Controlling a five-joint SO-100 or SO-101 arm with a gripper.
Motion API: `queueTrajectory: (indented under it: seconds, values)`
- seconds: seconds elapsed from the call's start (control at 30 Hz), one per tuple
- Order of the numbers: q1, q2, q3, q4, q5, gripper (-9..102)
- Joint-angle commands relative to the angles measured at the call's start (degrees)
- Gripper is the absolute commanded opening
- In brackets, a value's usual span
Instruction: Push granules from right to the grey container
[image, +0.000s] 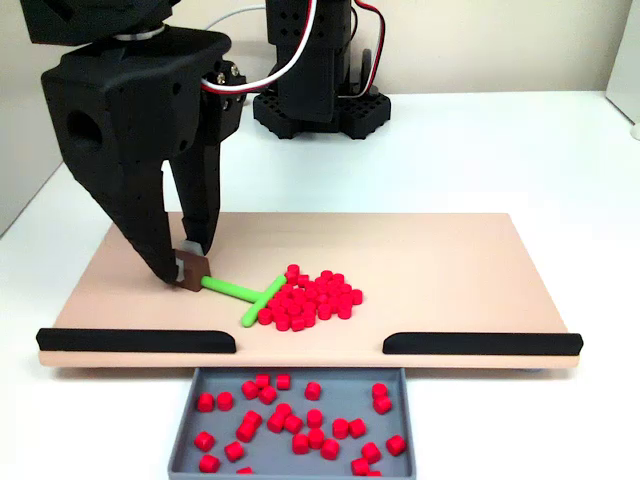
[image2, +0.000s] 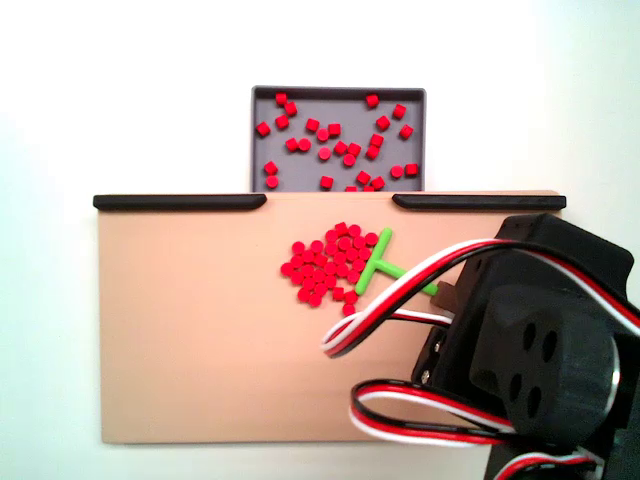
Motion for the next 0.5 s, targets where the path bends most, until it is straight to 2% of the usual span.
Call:
queueTrajectory:
  seconds: [0.0, 0.3, 0.47]
  values:
    - [-0.62, 2.46, 0.09, 0.26, 0.62, 0]
    - [-0.09, 4.66, 0.09, 0.53, 1.14, 0]
    - [1.05, 8.7, 0.09, 3.6, 0.7, 0]
